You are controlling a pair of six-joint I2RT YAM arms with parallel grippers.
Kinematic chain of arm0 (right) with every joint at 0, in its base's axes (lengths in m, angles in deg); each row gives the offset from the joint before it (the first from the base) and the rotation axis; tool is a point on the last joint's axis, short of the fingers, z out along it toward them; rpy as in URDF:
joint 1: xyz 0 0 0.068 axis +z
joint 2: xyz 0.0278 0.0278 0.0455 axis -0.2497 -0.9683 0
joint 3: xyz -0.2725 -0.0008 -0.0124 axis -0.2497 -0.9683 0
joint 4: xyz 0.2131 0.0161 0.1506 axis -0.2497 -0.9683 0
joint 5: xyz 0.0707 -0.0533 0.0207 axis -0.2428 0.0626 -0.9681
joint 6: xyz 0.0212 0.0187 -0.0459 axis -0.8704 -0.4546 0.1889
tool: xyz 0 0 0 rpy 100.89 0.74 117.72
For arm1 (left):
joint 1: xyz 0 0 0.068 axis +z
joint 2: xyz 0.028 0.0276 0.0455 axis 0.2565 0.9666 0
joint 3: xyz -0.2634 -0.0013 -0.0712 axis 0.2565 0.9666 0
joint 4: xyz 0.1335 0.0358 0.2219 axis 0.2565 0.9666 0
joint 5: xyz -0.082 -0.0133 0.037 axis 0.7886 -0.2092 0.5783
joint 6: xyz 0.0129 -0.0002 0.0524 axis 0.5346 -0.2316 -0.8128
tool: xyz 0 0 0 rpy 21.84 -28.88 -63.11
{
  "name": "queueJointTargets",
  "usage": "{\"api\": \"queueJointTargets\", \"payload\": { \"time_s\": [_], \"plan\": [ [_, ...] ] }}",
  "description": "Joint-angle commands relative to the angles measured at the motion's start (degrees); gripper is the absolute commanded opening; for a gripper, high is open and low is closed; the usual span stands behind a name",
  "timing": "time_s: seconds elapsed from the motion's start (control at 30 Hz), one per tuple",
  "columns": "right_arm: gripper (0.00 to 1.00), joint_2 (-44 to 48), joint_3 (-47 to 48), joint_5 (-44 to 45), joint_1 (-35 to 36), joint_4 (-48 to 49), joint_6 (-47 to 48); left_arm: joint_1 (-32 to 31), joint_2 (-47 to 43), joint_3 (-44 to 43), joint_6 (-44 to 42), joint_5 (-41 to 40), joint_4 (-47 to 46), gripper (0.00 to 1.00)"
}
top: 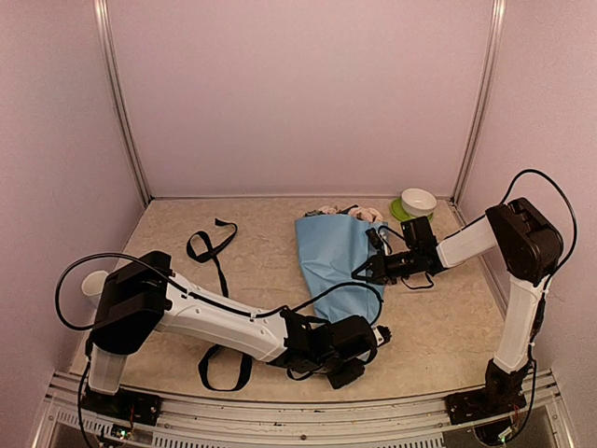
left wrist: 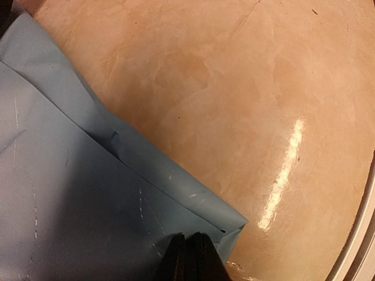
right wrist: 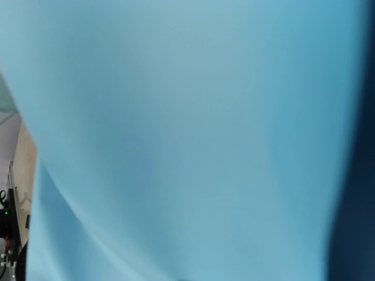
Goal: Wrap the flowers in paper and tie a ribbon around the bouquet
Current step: Press the fold line of the folded wrapping paper.
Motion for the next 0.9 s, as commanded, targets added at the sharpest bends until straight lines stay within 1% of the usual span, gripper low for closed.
{"api": "queueJointTargets", "payload": {
  "time_s": [0.0, 0.03, 0.1, 0.13, 0.17, 0.23, 0.27, 0.37, 0.4, 0.47, 0.57, 0.7, 0.77, 0.87],
  "plan": [
    [0.01, 3.13, 1.02, 3.72, -0.58, -5.2, 1.16, 0.31, 2.03, 1.77, 0.07, 2.93, 1.84, 0.09],
    [0.09, 4.9, 1.43, 5.11, -0.58, -7.25, 1.7, 0.6, 1.7, 2.74, 0.53, 3.39, 1.45, 0.09],
    [0.19, 9.31, 2.22, 8.48, -0.58, -12.28, 4.49, 1.32, 0.8, 4.97, 1.37, 4.73, -0.13, 0.09],
    [0.28, 11.61, 2.76, 10.65, -0.58, -15.48, 5.62, 1.77, 0.36, 6.08, 1.83, 5.4, -1.25, 0.09],
    [0.36, 13.69, 3.26, 13.13, -0.58, -18.93, 6.77, 2.16, 0.05, 6.9, 2.21, 5.99, -1.85, 0.09],
    [0.45, 17.26, 3.24, 18.37, -0.58, -26.42, 8.59, 2.66, -0.17, 7.89, 2.48, 6.62, -2.88, 0.09],
    [0.5, 19.38, 1.83, 20.12, -0.57, -28.7, 8.67, 2.71, -0.19, 8.29, 2.45, 6.85, -3.39, 0.08],
    [0.65, 23.34, -4.36, 20.21, -0.28, -31.33, 7.48, 2.55, -0.04, 8.87, 1.87, 8.03, -5.2, 0.09],
    [0.7, 24.51, -6.62, 19.24, -0.11, -31.38, 6.77, 2.47, 0.02, 8.97, 1.67, 8.44, -5.67, 0.09],
    [0.78, 27.01, -11.95, 16.72, 0.43, -29.65, 4.67, 2.27, 0.3, 9.03, 1.37, 8.91, -6.13, 0.09],
    [0.84, 29.22, -18.84, 10.76, 2.88, -22.33, -1.01, 2.26, 0.68, 9.11, 1.39, 9.18, -6.26, 0.09],
    [0.85, 26.24, -22.16, 6.38, 6.8, -14.42, -5.61, 2.32, 0.39, 9.48, 1.22, 8.71, -6.26, 0.09],
    [0.81, 24.33, -24.16, 4.18, 7.51, -8.94, -8.92, 2.43, 0.28, 9.7, 1.21, 8.34, -6.15, 0.09],
    [0.72, 21.25, -25.09, 4.04, 8.0, -5.09, -10.33, 2.52, -0.04, 10.17, 1.57, 8.12, -6.19, 0.09]
  ]
}}
